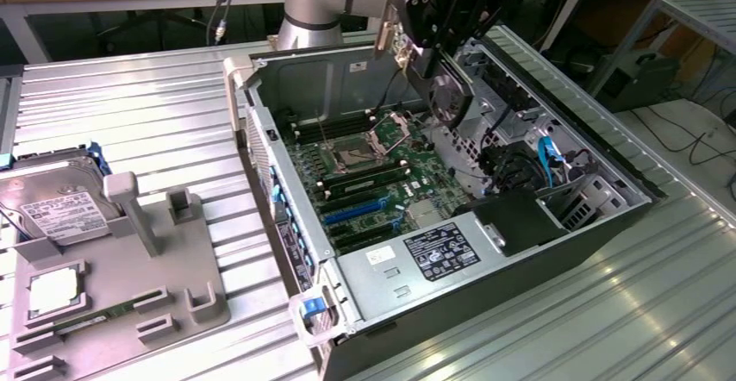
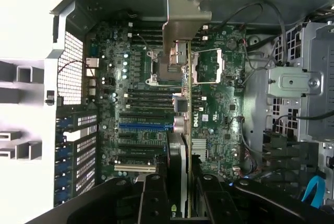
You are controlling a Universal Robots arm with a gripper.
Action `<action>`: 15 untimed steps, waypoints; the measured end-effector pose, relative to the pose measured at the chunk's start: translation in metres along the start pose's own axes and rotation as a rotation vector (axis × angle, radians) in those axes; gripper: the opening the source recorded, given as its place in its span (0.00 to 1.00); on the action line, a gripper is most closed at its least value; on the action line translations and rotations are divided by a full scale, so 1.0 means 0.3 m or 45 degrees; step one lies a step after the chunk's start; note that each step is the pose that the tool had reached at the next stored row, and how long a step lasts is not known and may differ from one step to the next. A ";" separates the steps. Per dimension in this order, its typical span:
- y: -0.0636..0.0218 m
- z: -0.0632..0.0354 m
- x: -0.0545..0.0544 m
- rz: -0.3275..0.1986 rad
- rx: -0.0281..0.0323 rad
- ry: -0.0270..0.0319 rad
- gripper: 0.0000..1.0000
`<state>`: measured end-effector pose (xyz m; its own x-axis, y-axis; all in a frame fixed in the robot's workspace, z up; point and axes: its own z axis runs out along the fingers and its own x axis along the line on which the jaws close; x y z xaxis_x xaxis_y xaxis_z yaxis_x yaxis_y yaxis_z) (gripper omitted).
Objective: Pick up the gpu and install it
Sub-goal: 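Insert the gpu into the slot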
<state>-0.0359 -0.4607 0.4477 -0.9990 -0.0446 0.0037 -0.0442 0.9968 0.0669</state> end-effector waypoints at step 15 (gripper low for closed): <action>-0.005 0.000 0.000 -0.098 -0.0005 0.0065 0.27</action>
<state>-0.0359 -0.4621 0.4477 -0.9926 -0.1211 0.0036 -0.1206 0.9904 0.0676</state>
